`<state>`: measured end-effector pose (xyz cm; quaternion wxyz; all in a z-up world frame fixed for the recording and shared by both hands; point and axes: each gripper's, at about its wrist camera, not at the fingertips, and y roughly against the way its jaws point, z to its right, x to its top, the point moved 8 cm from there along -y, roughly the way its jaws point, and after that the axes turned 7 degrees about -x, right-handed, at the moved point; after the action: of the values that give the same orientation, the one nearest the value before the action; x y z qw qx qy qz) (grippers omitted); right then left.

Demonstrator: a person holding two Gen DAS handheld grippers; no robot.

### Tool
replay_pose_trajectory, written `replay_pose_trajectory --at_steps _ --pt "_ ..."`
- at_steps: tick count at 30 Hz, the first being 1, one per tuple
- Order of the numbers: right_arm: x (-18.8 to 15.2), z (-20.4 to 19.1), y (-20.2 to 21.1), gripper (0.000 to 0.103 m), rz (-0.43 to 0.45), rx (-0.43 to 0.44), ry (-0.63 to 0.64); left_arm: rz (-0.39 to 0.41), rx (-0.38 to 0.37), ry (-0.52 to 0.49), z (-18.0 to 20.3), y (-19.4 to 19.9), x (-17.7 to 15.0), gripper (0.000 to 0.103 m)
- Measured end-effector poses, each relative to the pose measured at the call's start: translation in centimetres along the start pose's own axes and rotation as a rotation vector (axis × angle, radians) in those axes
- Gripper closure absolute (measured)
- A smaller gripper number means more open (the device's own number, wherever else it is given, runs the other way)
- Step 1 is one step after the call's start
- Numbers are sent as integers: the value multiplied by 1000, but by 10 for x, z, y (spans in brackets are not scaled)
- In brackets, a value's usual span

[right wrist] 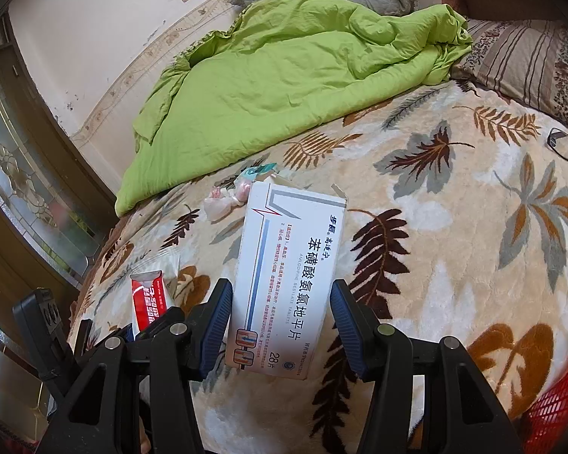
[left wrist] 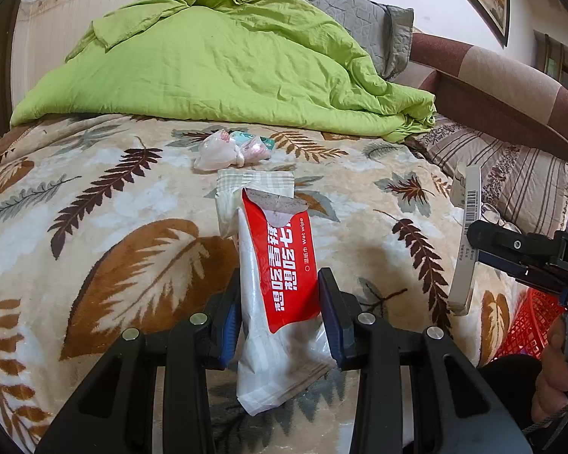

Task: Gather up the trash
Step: 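Lift the packet with the left gripper while the right lifts the white box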

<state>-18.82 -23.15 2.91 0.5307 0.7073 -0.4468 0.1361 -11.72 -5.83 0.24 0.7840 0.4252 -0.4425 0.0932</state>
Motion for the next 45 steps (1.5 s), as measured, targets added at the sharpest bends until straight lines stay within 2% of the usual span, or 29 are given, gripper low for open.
replay_pose_trajectory --at_steps 45 --pt "0 3 0 45 3 -13 -10 4 -8 0 0 3 0 67"
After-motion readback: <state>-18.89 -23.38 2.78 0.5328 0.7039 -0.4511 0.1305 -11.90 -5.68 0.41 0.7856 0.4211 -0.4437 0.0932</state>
